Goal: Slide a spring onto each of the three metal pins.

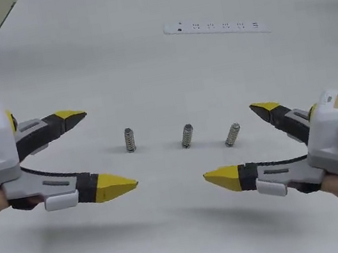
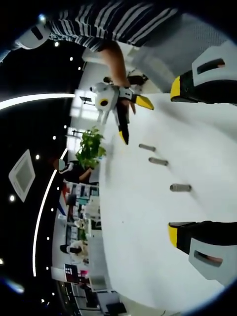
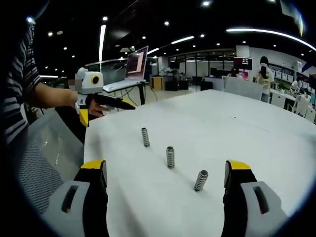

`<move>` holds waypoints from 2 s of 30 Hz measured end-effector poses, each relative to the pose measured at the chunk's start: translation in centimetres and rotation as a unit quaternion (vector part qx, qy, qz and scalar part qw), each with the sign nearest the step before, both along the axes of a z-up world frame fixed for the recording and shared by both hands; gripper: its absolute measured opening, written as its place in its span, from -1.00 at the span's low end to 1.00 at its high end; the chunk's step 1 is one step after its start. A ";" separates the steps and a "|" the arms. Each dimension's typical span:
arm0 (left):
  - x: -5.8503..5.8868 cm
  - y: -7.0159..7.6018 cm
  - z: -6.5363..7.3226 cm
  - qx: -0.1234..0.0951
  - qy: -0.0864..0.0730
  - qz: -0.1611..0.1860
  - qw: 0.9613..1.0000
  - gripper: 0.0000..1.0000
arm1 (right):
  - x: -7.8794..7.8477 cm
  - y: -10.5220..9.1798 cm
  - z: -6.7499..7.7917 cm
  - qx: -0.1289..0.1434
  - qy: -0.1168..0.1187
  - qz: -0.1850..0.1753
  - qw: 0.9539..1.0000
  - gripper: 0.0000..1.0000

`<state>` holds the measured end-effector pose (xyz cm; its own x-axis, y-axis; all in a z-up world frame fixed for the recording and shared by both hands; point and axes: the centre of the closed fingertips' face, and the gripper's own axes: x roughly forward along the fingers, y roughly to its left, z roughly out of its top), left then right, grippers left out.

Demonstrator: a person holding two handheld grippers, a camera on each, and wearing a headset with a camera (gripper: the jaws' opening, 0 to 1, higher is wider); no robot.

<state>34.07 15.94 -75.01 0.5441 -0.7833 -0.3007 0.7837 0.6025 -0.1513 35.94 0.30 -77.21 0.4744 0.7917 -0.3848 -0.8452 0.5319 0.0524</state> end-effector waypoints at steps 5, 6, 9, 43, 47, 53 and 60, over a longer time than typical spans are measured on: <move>-0.3 0.6 -0.1 0.004 0.000 0.007 1.000 0.96 | -0.3 -1.4 -0.1 0.003 0.000 -0.016 1.000 0.99; -0.3 0.7 -0.2 0.005 0.001 0.008 1.000 0.96 | -0.4 -1.6 -0.1 0.003 0.000 -0.018 1.000 0.99; -0.5 1.1 -0.4 0.004 0.004 0.014 1.000 0.96 | -0.8 -2.2 -0.4 0.001 0.005 -0.019 1.000 0.99; -1.6 2.4 -1.1 0.004 0.021 0.038 0.999 0.96 | -1.3 -3.7 -1.2 -0.028 0.012 -0.028 0.999 0.89; -1.8 2.0 -1.2 0.002 0.023 0.036 0.999 0.96 | -1.5 -3.6 -1.3 -0.027 0.015 -0.027 0.999 0.89; -1.8 1.9 -1.1 0.002 0.023 0.033 0.999 0.96 | -1.6 -3.4 -1.3 -0.029 0.016 -0.024 0.999 0.87; -1.7 2.1 -0.9 0.005 0.020 0.035 0.999 0.96 | -1.6 -3.4 -1.3 -0.029 0.015 -0.024 0.999 0.86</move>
<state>32.34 18.08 -75.91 0.5846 -0.7405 -0.3314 0.7329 0.6573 -0.1757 34.35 -3.08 -78.54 0.4987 0.7448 -0.4434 -0.8174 0.5742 0.0451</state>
